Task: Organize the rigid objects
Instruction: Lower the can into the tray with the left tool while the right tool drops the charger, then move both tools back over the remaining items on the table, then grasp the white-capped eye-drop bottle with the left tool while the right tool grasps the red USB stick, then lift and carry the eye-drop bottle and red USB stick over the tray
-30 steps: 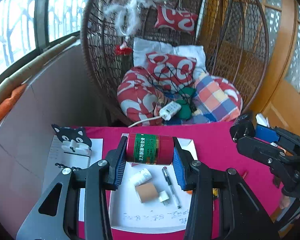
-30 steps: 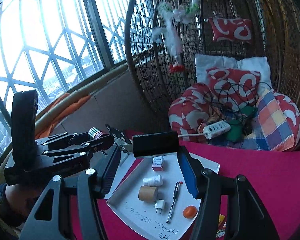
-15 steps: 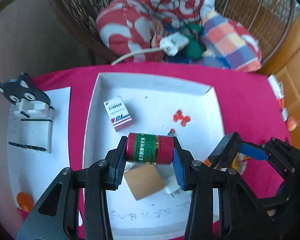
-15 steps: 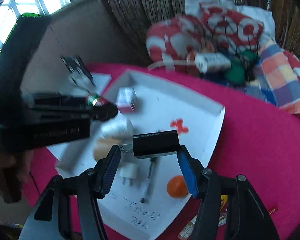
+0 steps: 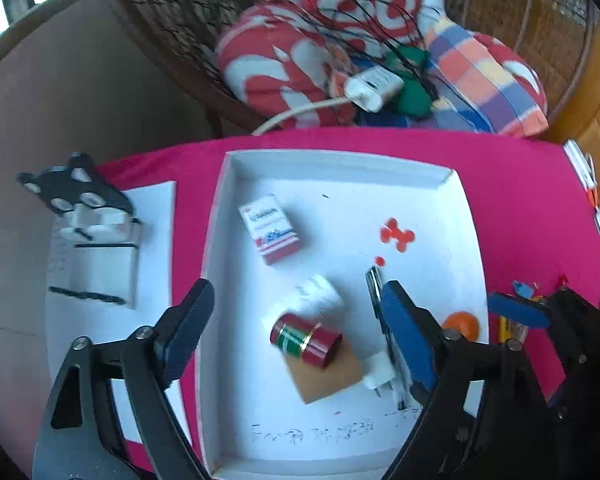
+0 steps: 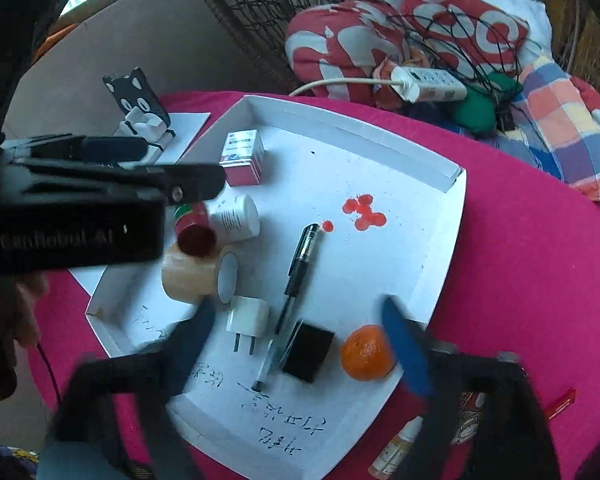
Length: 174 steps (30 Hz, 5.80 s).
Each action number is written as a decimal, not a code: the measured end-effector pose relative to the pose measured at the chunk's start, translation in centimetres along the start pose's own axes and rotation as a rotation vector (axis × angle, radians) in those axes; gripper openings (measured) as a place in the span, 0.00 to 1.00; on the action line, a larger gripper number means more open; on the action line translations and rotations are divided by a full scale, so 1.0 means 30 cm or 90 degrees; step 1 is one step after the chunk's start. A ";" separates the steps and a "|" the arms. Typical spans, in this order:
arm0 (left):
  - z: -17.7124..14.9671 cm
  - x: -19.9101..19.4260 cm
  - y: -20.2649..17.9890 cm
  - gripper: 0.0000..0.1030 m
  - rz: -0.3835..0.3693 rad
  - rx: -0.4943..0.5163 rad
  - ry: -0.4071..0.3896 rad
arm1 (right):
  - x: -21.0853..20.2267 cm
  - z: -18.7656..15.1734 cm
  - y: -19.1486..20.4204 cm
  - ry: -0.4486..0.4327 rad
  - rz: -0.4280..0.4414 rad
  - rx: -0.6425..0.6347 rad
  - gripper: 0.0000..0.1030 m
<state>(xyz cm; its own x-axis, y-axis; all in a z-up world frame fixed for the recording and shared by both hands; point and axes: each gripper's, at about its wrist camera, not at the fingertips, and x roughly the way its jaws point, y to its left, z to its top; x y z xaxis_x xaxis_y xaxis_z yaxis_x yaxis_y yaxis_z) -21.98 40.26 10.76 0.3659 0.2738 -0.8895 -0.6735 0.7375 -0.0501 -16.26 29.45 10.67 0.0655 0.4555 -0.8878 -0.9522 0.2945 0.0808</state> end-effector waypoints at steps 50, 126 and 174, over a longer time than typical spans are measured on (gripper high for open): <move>-0.325 0.266 -0.815 0.84 -0.058 0.010 0.205 | -0.441 -0.526 -1.031 -0.070 -0.105 0.284 1.00; -0.357 0.060 -0.779 0.19 -0.097 0.084 0.077 | -0.289 -0.399 -0.891 0.007 0.043 0.351 0.15; -0.092 -0.781 -0.396 0.19 -0.080 0.035 -0.365 | -1.034 -0.066 -0.280 -0.438 0.152 -0.012 0.15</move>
<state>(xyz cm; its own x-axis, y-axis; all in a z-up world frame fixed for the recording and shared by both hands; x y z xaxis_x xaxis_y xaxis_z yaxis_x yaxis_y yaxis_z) -24.32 23.39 30.95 0.7400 0.4615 -0.4893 -0.5740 0.8125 -0.1018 -10.89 11.19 36.63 0.0217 0.9325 -0.3605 -0.9687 0.1088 0.2231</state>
